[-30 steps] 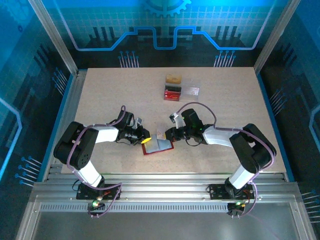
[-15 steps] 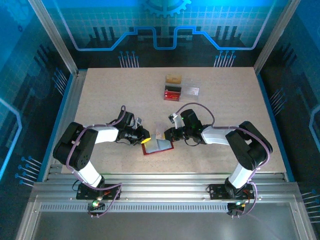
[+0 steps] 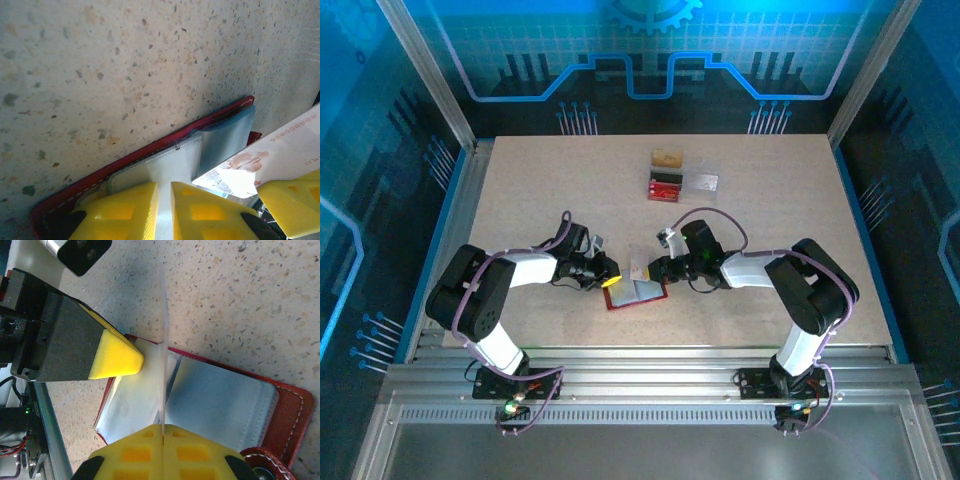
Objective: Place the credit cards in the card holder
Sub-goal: Insert the credit card into the card slot.
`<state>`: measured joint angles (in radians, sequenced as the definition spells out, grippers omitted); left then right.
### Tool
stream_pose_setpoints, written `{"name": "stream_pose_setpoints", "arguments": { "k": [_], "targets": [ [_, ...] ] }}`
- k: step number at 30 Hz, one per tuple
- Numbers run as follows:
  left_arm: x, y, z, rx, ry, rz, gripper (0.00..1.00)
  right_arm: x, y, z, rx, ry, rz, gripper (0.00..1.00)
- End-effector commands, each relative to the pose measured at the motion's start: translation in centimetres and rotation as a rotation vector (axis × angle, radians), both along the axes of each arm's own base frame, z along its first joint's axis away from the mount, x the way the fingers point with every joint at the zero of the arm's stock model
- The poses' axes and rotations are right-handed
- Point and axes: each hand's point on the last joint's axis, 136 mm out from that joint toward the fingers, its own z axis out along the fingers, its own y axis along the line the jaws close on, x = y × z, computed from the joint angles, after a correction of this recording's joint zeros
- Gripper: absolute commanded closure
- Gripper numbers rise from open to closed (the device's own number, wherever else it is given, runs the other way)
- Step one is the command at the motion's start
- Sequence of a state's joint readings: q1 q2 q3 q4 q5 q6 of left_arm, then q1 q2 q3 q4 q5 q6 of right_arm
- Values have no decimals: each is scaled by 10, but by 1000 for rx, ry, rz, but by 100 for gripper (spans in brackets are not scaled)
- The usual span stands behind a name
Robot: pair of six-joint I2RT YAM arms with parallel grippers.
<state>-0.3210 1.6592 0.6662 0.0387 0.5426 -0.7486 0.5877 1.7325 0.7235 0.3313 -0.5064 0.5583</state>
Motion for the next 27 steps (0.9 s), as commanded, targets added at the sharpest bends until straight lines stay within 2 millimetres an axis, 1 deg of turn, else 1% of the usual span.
{"name": "stream_pose_setpoints", "arguments": {
  "k": [1, 4, 7, 9, 18, 27],
  "targets": [
    [-25, 24, -33, 152, 106, 16, 83, -4, -4, -9, 1, 30, -1, 100],
    [-24, 24, -34, 152, 107, 17, 83, -4, -8, -11, -5, 35, -9, 100],
    [-24, 24, -34, 152, 108, 16, 83, -3, -13, -8, 3, 27, -25, 100],
    [-24, 24, -34, 152, 108, 15, 83, -4, -10, -6, 13, 33, -13, 100],
    [-24, 24, -33, 151, 105, 16, 83, -6, -5, -10, 25, 55, -1, 100],
    [-24, 23, -33, 150, 107, 17, 83, -10, -8, -15, -2, 73, -3, 100]
  ]
}}
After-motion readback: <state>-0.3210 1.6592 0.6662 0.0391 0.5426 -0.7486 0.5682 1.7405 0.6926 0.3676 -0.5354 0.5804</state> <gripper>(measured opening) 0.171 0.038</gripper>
